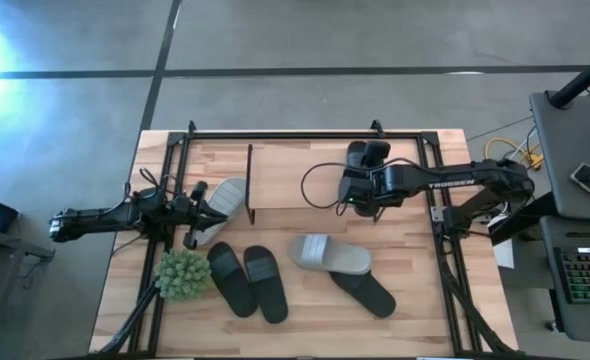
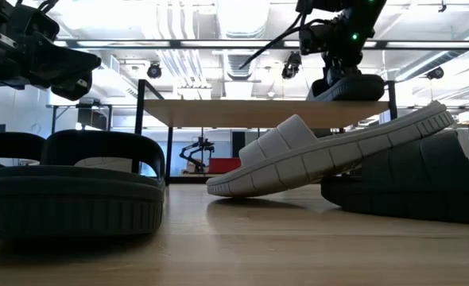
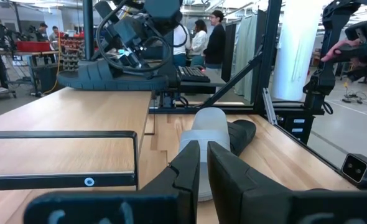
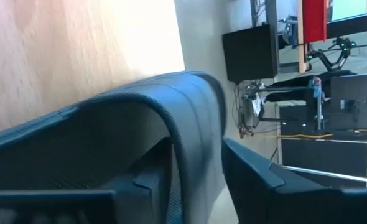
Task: Pick and place slides into the shelf
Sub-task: Put the right black slipper on the shelf
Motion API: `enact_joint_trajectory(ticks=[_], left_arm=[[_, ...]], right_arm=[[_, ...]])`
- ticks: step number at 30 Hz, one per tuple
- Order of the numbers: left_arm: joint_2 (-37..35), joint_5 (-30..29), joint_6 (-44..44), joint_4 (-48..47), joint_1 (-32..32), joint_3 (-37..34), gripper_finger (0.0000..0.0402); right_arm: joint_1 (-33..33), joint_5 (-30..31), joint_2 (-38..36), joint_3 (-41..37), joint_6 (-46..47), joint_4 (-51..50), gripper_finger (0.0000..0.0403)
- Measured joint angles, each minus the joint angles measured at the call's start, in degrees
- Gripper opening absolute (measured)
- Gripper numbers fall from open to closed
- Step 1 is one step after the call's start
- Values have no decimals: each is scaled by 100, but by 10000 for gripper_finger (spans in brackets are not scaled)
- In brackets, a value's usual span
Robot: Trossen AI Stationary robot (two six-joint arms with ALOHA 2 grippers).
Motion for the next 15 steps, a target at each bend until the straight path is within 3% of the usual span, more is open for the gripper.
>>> enact_joint_trajectory(ticks=[4,10,15], left_arm=[[6,-2,-2,0,0,0,17],[4,-1,-1,1,1,0,17],[2,0,-1,0,2,0,17]], right_arm=[[9,-47,-135,62,-77,-16,147],[13,-810,-474,80,-51,-99,165],[13,-967,-782,80,473,-516,174]])
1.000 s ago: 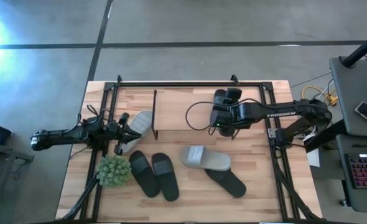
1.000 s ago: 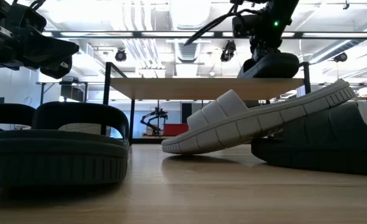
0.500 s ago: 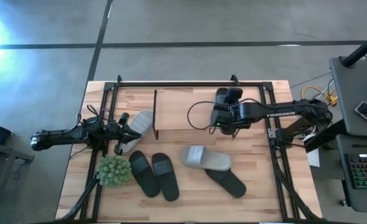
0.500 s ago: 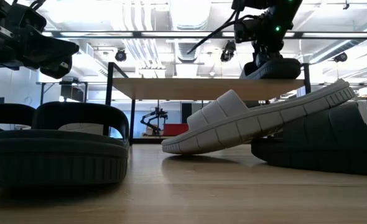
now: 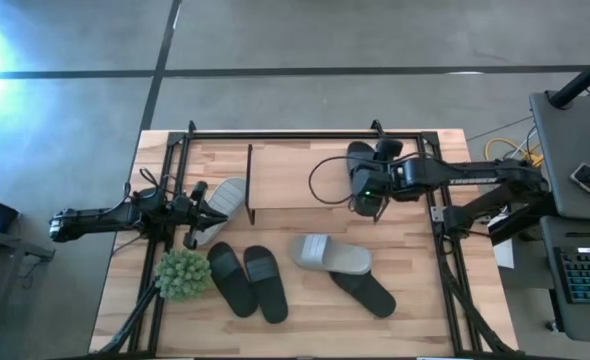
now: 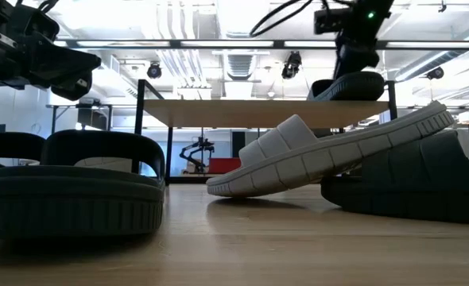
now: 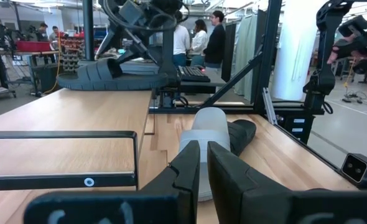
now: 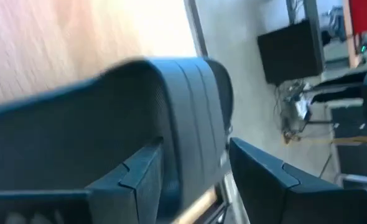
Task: Pick and place slides into the shelf
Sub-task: Put the right black slipper on the shelf
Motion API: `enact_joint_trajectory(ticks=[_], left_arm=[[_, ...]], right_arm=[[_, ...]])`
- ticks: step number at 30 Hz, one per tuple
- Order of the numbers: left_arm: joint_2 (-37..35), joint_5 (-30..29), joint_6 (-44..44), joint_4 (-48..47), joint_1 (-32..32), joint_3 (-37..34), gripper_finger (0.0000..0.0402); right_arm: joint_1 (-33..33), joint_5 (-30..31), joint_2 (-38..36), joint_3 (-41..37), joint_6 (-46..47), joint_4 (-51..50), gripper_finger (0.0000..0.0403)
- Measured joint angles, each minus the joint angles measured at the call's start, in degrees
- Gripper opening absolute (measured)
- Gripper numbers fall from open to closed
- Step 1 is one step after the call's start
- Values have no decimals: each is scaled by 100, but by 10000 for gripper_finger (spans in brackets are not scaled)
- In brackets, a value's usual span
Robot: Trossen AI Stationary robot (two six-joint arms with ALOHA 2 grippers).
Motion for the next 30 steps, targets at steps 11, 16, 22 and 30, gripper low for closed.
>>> enact_joint_trajectory(ticks=[11,16,22,30], left_arm=[[2,0,-1,0,-2,0,17],[-2,0,-1,2,-2,0,17],[2,-1,0,0,-2,0,17],[3,-1,0,0,-1,0,17]], right_arm=[[222,-2094,-548,28,1181,-226,176],[998,-3892,-521,28,2927,-212,176],[2455,-4178,-469,26,7351,-115,176],[4813,-1019,-387,-371,12599,741,176]])
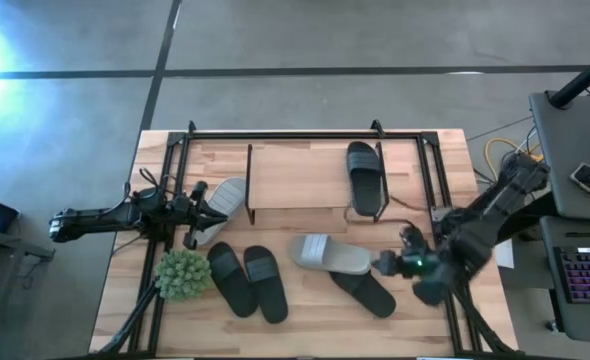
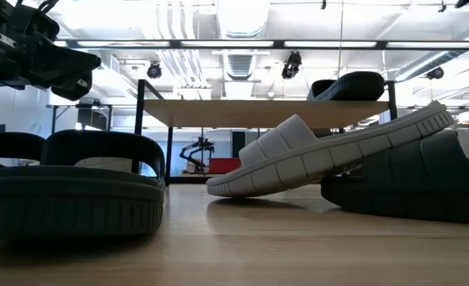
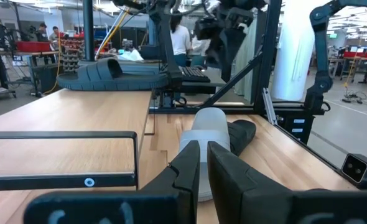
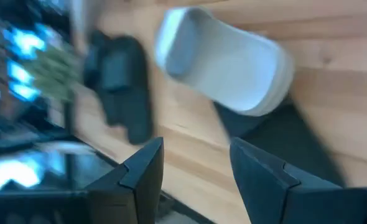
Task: Pick and place slides into the shelf
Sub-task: Put the right black slipper on the shelf
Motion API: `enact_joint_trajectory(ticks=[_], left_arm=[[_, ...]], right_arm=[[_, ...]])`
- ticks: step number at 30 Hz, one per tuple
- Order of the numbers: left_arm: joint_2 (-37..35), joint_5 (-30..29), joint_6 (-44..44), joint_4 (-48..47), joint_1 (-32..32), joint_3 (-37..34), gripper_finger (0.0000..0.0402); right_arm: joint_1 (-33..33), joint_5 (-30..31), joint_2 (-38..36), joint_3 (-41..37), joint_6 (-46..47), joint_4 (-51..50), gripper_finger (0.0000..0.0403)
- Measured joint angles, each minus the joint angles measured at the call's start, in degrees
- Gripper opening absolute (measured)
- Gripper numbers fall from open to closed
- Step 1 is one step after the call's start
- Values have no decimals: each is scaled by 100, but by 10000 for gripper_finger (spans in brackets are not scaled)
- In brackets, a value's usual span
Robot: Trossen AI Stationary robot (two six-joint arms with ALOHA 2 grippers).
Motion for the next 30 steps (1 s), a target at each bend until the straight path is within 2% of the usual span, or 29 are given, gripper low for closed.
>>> enact_joint_trajectory(ticks=[1,3,7,9,13,17,23,30], left_arm=[[-1,1,-1,0,1,0,17],[-3,1,-1,0,1,0,17],[-5,1,0,0,0,0,17],[-4,1,-1,0,1,0,17],[0,0,-1,1,1,0,17],[-3,1,-1,0,-1,0,17],[-4,-1,0,0,0,0,17],[-1,-1,0,2,-1,0,17]], right_arm=[[186,246,59,-67,224,81,176],[387,262,219,-194,268,404,176],[439,-367,776,-431,235,907,176],[439,-489,1061,-523,198,1285,176],[439,-455,1674,-686,188,2001,176],[409,-150,2153,-720,184,2671,176],[192,431,2662,-513,188,2686,171],[-33,527,3025,-359,190,2325,152]])
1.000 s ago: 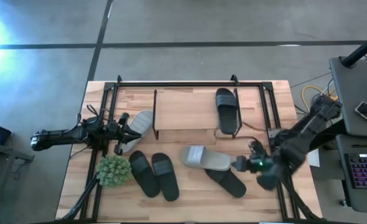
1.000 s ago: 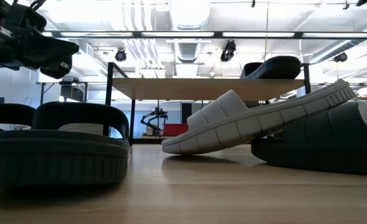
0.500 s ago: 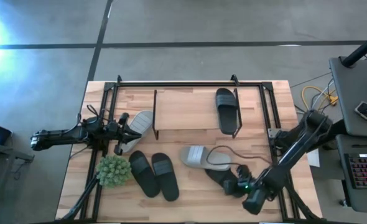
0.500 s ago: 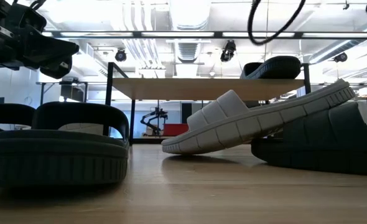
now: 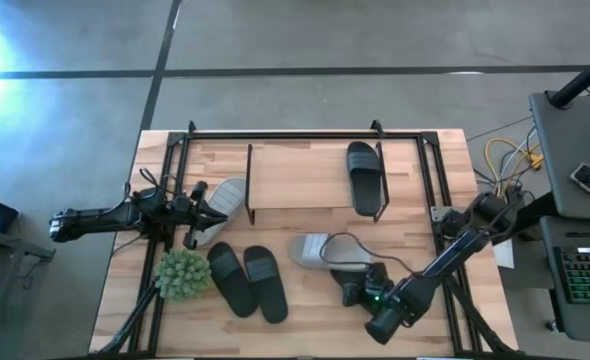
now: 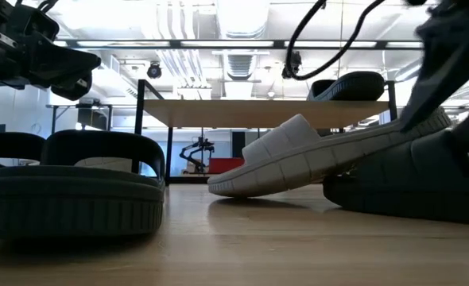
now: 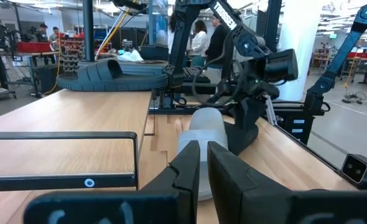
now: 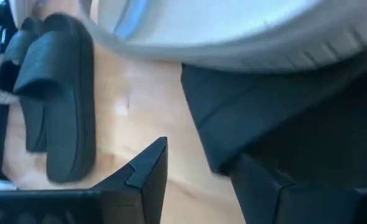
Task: Pick and place slides into the shelf
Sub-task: Put the right black slipper on the shelf
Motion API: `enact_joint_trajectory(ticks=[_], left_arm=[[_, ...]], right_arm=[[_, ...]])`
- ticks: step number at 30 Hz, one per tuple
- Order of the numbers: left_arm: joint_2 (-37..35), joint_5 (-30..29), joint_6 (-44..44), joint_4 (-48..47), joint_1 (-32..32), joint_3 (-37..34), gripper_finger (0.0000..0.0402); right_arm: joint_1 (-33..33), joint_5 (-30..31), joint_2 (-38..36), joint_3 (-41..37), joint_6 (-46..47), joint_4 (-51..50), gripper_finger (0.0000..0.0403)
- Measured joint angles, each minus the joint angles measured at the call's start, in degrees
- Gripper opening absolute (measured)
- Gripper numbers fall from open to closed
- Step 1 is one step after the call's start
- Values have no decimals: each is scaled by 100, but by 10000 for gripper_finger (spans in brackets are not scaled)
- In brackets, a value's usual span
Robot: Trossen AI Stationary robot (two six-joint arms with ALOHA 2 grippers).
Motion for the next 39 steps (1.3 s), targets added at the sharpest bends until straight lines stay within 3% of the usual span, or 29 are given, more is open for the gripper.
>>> enact_joint_trajectory(ticks=[8,14,21,23,29,31,35,37,39], left_arm=[[-5,1,-1,0,0,0,17],[-4,0,-1,-2,0,0,17],[-7,0,-1,-2,1,0,17],[3,1,-1,-2,1,0,17],[-11,2,-1,-2,0,0,17],[0,1,1,-2,0,0,17],[0,0,-1,-2,0,0,17],[-4,0,0,-2,0,0,17],[0,0,-1,-2,1,0,17]], right_arm=[[-73,39,155,2,21,-84,111],[104,-161,22,58,-131,-137,23],[699,-1193,-346,462,-351,236,11],[905,-819,-500,594,-504,416,10],[1111,1610,-998,1105,-707,166,10],[923,1618,-1122,1294,-1168,21,10],[499,583,-1263,1590,-1908,19,9],[336,783,-1272,1713,-2003,-29,9],[141,1579,-1308,1840,-2007,-169,10]])
